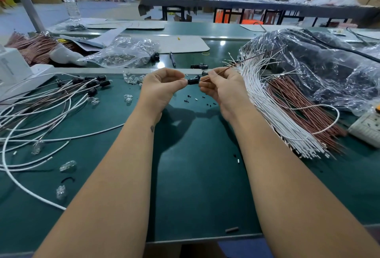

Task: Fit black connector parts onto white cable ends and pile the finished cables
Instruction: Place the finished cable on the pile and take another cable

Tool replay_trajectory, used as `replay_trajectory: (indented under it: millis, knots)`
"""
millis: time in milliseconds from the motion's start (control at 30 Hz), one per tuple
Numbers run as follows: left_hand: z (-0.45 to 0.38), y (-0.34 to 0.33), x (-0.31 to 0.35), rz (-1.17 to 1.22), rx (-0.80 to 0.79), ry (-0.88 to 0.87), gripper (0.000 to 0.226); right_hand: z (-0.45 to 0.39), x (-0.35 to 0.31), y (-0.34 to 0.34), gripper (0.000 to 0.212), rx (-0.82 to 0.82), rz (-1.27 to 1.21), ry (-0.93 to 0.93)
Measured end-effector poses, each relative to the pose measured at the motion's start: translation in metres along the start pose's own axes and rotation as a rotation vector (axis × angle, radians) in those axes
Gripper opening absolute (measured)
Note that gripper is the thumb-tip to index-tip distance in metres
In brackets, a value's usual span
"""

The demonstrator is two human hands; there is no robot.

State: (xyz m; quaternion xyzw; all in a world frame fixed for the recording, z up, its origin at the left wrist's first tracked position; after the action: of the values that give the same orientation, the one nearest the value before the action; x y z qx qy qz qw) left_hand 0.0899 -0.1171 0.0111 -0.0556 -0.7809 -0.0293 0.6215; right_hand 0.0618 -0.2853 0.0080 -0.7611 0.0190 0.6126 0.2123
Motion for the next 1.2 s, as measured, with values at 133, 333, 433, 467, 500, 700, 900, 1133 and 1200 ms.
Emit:
replay_trajectory:
  millis: [133, 333, 433, 467, 500, 700, 900, 1133, 1200]
  knots:
    - [0.0, 0.0, 0.002, 0.013, -0.01, -0.013, 0.016, 0.001, 0.005, -0.001, 0.011, -0.006, 0.108, -0.014]
    - [0.002, -0.004, 0.004, 0.025, 0.011, -0.046, 0.017, 0.004, 0.006, -0.005, 0.016, -0.039, 0.003, -0.072]
    - [0.003, -0.008, 0.005, -0.006, 0.012, -0.061, 0.015, 0.006, 0.006, -0.009, 0.016, -0.049, 0.007, -0.076]
    - [0.003, -0.008, 0.005, -0.019, 0.016, -0.06, 0.014, 0.006, 0.007, -0.009, 0.016, -0.047, 0.017, -0.081]
    - [0.003, -0.007, 0.005, -0.033, 0.023, -0.057, 0.014, 0.007, 0.007, -0.009, 0.016, -0.044, 0.024, -0.09]
    - [0.002, -0.003, 0.004, -0.05, 0.033, -0.015, 0.014, 0.005, 0.007, -0.005, 0.016, 0.014, -0.024, -0.091]
    - [0.001, -0.007, 0.0, -0.075, -0.025, 0.014, 0.014, 0.008, 0.007, -0.011, 0.015, -0.013, 0.042, -0.056]
    - [0.002, -0.01, 0.003, -0.101, -0.049, -0.031, 0.014, 0.009, 0.008, -0.015, 0.011, -0.054, -0.007, -0.099]
    - [0.002, -0.011, 0.004, -0.125, -0.071, -0.053, 0.015, 0.009, 0.01, -0.017, 0.011, -0.092, -0.019, -0.121]
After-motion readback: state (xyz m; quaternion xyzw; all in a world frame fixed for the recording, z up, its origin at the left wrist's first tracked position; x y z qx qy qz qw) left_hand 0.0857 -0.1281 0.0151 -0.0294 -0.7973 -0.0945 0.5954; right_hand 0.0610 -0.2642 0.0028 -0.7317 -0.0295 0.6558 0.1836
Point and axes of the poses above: each hand's wrist, its own z-axis away from the middle knuckle, its own y-axis out of the back of the hand, x = y × z, the point moved 7 cm from there along -z, towards the middle knuckle, and after that the axes turned 1 degree about y, right-handed, at the moved point
